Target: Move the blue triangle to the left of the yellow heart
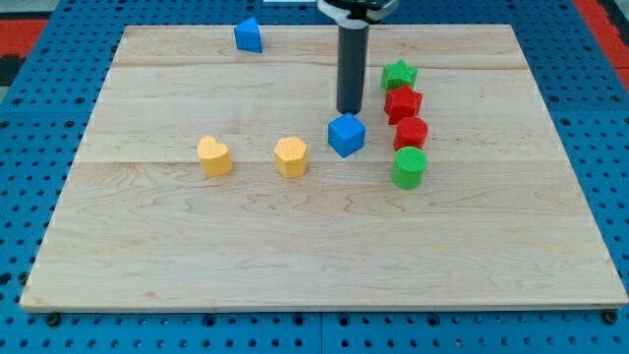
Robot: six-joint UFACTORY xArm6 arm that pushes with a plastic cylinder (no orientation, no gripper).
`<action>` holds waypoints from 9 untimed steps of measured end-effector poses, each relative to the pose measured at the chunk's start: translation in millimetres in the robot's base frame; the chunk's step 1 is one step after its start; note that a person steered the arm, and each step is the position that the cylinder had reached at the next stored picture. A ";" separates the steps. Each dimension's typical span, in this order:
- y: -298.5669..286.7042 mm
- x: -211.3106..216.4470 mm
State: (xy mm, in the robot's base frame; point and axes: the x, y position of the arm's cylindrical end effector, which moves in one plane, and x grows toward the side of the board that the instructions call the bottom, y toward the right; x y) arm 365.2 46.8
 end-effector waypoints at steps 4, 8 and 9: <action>-38.0 44.3; -34.3 -127.2; -72.5 -164.0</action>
State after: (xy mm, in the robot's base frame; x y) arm 201.2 -25.7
